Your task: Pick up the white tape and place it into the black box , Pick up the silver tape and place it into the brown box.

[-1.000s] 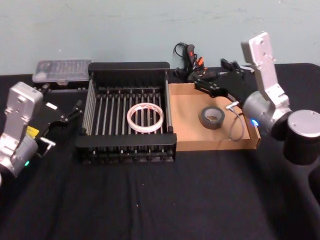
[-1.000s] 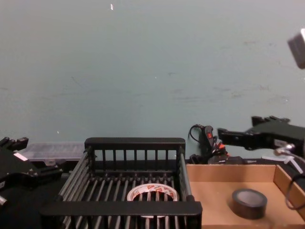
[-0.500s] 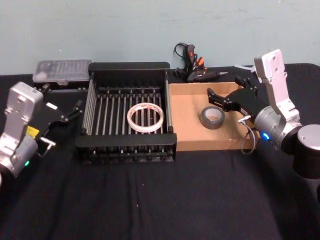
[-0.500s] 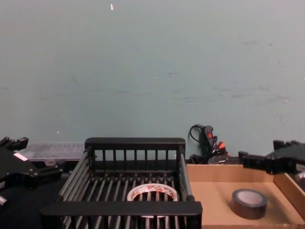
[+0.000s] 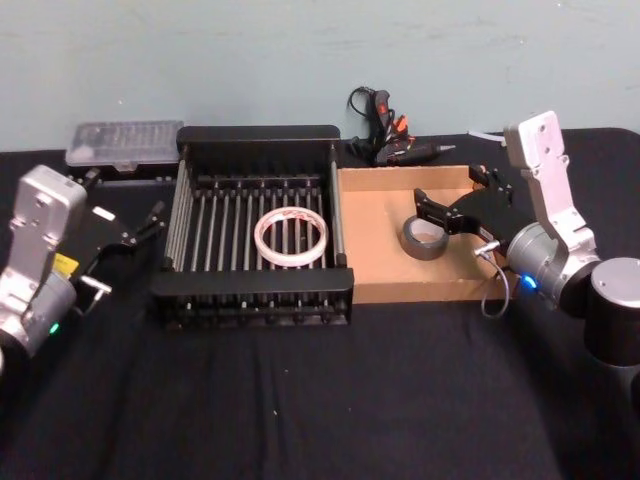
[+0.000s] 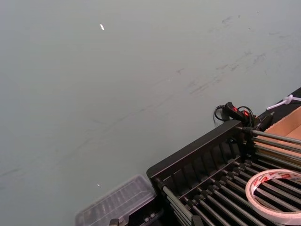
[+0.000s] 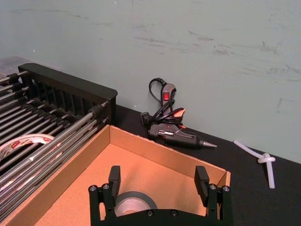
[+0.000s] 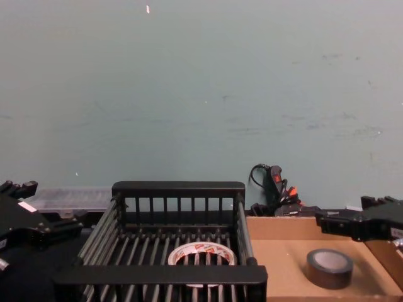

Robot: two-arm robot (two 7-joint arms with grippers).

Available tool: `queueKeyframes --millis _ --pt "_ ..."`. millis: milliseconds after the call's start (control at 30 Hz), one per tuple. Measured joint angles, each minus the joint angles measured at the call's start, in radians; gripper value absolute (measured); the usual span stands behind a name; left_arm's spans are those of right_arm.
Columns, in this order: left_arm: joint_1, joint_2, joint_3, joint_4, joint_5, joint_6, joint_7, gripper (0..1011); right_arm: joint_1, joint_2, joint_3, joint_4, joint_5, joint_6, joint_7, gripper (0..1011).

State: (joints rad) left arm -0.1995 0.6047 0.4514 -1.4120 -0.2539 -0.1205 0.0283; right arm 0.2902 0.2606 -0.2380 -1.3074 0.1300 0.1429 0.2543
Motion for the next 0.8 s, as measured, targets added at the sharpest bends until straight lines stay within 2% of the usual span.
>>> queueKeyframes --millis 800 --pt "0.0 0.0 0.0 0.0 0.0 0.0 0.0 1001 0.001 0.001 -0.001 -0.003 0.001 -0.002 0.002 1002"
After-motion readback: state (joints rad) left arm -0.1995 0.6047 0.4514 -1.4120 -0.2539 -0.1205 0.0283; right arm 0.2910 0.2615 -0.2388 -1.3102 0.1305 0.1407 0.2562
